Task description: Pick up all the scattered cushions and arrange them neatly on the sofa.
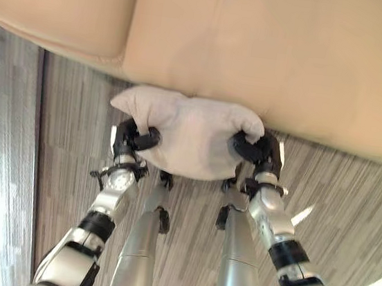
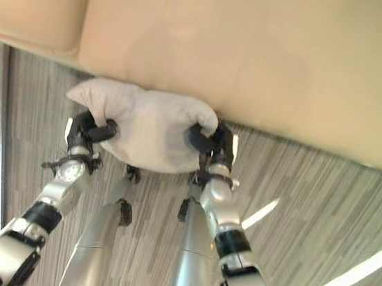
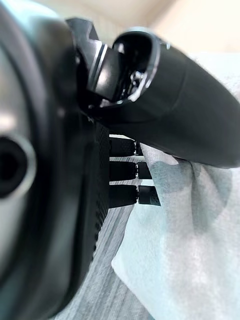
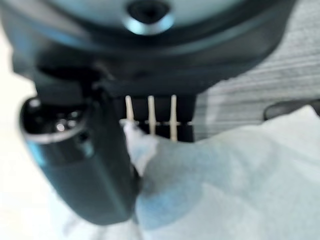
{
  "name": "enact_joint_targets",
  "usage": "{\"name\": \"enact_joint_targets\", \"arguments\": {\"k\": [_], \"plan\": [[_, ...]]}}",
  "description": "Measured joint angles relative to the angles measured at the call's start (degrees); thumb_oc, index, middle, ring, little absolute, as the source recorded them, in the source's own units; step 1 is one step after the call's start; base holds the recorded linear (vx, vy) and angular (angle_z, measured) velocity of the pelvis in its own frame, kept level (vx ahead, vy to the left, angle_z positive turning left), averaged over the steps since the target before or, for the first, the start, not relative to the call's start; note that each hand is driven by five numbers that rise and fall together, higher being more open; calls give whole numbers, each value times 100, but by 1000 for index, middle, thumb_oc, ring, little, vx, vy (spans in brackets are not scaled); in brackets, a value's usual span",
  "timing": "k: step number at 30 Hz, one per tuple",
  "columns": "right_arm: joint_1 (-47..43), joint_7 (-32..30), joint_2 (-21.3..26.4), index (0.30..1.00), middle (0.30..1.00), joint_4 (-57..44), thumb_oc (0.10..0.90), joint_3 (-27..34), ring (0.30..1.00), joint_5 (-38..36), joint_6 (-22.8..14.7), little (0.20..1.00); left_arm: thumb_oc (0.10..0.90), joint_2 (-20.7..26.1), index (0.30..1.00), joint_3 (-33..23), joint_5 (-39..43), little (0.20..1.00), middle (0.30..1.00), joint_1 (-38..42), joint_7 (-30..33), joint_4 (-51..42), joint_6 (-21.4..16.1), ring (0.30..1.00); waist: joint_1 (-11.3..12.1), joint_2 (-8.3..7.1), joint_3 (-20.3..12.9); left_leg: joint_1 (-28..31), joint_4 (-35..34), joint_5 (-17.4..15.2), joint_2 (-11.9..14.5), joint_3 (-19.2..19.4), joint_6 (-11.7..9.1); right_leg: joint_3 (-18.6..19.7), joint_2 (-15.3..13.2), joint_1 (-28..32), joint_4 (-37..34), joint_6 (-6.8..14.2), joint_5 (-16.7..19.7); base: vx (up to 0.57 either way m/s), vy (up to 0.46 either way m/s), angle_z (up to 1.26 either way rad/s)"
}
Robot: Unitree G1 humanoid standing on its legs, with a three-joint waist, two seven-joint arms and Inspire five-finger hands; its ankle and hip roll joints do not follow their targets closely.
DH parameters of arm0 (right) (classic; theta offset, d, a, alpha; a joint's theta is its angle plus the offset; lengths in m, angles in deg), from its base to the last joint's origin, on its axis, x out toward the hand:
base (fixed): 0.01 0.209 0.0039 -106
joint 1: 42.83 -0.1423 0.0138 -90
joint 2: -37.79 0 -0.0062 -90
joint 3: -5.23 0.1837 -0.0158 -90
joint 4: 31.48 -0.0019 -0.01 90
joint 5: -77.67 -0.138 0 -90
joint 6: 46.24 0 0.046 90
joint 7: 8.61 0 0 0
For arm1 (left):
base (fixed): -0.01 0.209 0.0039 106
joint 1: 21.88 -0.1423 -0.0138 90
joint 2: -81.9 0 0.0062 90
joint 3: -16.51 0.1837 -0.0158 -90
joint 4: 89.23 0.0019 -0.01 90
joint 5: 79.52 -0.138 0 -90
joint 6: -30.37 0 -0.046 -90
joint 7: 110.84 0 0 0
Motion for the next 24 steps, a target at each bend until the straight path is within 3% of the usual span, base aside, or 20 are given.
{"name": "enact_joint_targets", "arguments": {"k": [2, 11, 13, 19, 24], "plan": [[442, 120, 7, 300, 300, -131, 400, 75, 300, -2, -68, 300, 400, 44, 300, 80, -110, 300, 300, -417, -132, -244, 13, 300, -39, 1, -323, 250, -201, 63, 0, -12, -79, -76, 3, 200, -84, -2, -28, -30, -75, -2], [1764, 606, 367, 300, 300, -972, 400, 296, 300, 129, -57, 300, 400, 143, 300, 165, -148, 300, 300, -1636, -693, -1059, 22, 300, -110, 72, -362, 2264, -882, 52, 186, 26, -107, -254, 266, 2372, -1143, -9, 142, 116, -117, -10], [1907, 704, 387, 300, 300, -1027, 400, 357, 300, 289, -46, 300, 400, 111, 300, 216, -147, 300, 300, -1817, -706, -1140, 46, 300, -137, 111, -494, 2725, -1116, 49, 261, 103, -134, -241, 386, 2832, -1468, -28, 234, 161, -170, -23], [2294, 899, 447, 300, 300, -1397, 400, 587, 300, 634, 68, 300, 400, 304, 300, 217, -154, 300, 300, -2203, -903, -1566, 133, 300, -316, 191, -658, 3411, -1195, -71, 493, 194, -297, -190, 687, 3669, -2014, -100, 325, 93, -131, -17], [2504, 912, 487, 300, 300, -1506, 400, 679, 300, 978, 77, 300, 400, 282, 300, 239, -262, 300, 300, -2384, -930, -1759, 147, 300, -421, 104, -763, 3796, -1034, -95, 612, 240, -330, 123, 875, 4017, -2170, -161, 336, 26, -40, -33]]}}
